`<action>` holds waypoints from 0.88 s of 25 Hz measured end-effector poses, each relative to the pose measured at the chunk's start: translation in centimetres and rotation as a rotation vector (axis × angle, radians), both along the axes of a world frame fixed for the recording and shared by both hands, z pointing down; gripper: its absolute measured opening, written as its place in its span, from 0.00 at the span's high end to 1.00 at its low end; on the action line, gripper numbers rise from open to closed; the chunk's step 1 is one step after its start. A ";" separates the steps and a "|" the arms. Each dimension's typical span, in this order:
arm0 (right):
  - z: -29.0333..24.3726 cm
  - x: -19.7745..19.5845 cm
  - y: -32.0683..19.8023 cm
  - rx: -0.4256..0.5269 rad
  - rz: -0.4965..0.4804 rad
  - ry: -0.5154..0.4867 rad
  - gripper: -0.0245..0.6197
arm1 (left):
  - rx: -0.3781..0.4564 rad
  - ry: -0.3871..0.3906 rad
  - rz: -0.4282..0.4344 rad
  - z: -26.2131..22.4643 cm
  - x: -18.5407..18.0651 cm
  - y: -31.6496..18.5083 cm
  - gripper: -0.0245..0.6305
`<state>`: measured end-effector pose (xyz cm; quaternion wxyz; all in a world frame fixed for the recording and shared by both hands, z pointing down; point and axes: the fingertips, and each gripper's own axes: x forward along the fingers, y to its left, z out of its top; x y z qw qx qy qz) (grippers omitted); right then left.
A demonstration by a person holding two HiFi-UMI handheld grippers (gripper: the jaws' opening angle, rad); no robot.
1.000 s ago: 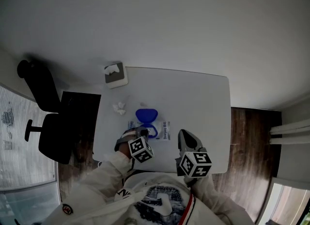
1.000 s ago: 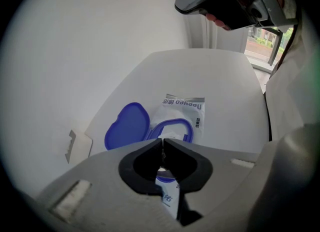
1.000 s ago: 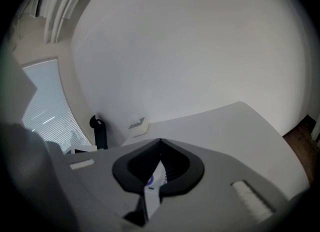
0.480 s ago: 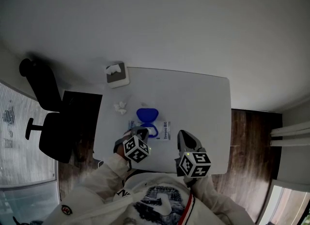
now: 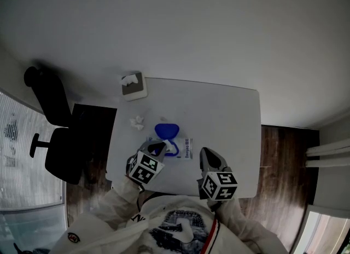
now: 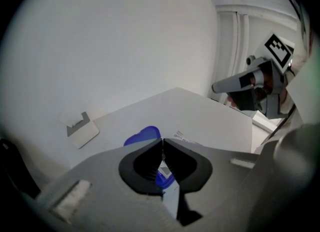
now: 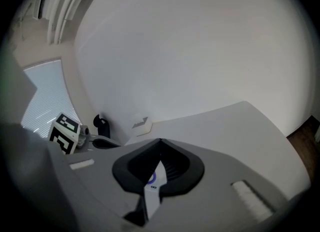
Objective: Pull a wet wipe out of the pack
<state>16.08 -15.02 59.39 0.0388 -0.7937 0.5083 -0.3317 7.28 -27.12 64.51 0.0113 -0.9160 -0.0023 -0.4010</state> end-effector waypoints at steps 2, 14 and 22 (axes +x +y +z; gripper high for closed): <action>0.0 0.0 -0.1 0.002 -0.006 -0.001 0.95 | -0.019 0.035 -0.025 -1.1 0.0 -0.3 0.94; -0.5 0.6 -0.4 -0.002 -0.022 0.018 0.95 | -0.125 0.262 -0.168 -9.1 0.0 -0.6 0.94; -4.6 -0.3 -2.0 0.043 -0.024 0.091 0.95 | -0.096 0.448 -0.247 -15.9 -1.9 -2.5 0.94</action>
